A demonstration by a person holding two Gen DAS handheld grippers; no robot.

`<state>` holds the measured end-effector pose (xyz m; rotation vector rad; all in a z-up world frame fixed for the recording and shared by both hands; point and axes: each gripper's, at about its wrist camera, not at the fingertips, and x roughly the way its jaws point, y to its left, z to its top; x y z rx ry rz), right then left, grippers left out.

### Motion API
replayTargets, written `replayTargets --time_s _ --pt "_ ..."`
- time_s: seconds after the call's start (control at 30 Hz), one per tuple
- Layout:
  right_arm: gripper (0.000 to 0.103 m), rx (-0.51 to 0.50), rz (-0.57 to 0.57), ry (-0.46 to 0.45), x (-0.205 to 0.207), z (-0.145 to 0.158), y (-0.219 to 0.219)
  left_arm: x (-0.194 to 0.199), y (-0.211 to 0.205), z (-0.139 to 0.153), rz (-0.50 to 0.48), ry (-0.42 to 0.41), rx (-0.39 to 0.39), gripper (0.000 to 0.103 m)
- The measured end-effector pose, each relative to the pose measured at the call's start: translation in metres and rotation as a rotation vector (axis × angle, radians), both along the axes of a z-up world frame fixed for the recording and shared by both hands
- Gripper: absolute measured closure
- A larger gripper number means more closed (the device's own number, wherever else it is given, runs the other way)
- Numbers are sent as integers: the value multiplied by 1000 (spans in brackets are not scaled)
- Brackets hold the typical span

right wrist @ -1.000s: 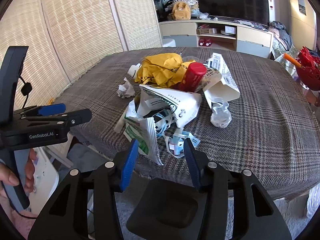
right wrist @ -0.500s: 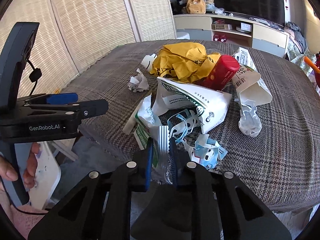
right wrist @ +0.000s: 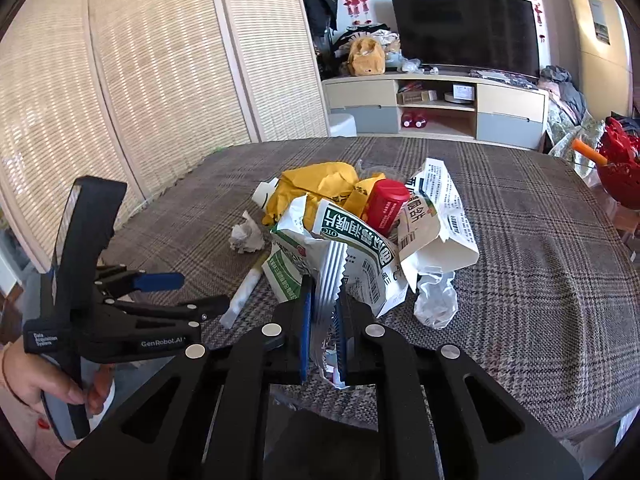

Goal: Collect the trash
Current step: 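Grasp the white stick on the tablecloth with the left gripper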

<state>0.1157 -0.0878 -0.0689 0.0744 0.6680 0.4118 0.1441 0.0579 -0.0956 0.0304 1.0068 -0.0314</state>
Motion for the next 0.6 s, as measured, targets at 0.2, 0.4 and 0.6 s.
replayTargets --time_s 0.2,0.4,0.6 --pt "92 4 -28 -37 3 7 -15 13 -7 -16 -4 41 10 55" --pt "91 17 -42 -33 3 11 -25 19 -12 -21 2 35 16 62" --pt "91 33 -33 -24 -11 13 -29 8 -21 -18 -2 37 52 91"
